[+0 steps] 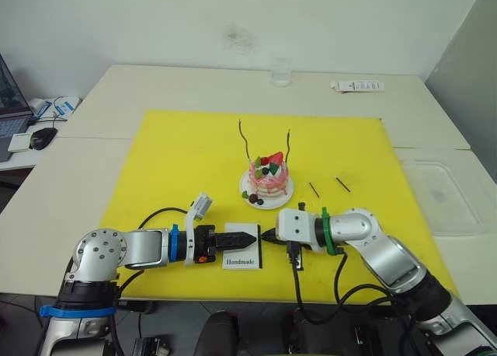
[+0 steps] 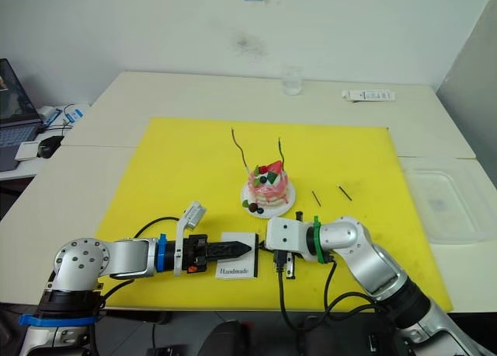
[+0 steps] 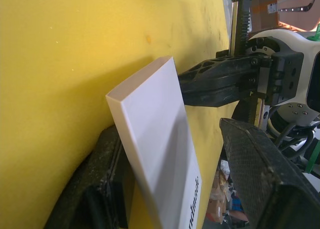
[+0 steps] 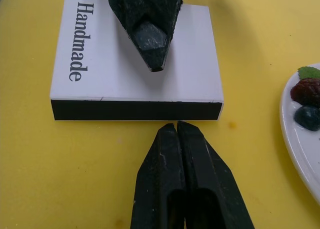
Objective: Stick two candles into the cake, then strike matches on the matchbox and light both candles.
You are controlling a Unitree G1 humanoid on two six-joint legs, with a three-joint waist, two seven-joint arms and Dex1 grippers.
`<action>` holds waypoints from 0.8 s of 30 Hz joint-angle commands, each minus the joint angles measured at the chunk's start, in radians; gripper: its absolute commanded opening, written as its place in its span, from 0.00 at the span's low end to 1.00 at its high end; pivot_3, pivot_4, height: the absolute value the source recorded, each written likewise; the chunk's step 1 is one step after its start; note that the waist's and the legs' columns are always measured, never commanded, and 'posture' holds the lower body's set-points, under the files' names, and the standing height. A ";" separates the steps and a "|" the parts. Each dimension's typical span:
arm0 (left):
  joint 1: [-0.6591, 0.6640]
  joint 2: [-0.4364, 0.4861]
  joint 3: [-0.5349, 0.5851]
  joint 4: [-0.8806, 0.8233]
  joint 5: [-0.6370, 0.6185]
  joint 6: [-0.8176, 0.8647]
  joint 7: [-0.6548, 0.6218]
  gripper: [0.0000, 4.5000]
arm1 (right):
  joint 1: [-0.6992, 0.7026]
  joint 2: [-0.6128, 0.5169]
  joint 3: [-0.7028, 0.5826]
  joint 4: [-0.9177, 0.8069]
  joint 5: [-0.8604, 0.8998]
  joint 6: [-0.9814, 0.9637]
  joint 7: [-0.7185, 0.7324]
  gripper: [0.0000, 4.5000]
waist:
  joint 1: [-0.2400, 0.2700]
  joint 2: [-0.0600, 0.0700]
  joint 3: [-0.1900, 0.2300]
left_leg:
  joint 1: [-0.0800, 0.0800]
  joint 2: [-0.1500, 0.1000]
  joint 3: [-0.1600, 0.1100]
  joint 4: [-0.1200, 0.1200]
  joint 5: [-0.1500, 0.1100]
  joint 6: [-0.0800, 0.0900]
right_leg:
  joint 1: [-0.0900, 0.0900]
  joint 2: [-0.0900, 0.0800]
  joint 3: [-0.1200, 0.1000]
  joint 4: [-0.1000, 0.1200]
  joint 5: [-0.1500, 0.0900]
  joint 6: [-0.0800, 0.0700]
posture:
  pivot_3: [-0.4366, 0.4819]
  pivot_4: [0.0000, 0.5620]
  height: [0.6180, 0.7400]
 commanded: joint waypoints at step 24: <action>0.021 0.002 0.008 0.013 0.067 -0.005 0.028 0.65 | -0.002 -0.010 -0.002 -0.077 0.036 0.033 0.029 0.00 | 0.000 0.000 0.000 | 0.000 0.000 0.000 -0.001 0.000 0.000 | 0.000 0.000 0.000 0.000 0.000 0.000 | 0.48 0.27 1.00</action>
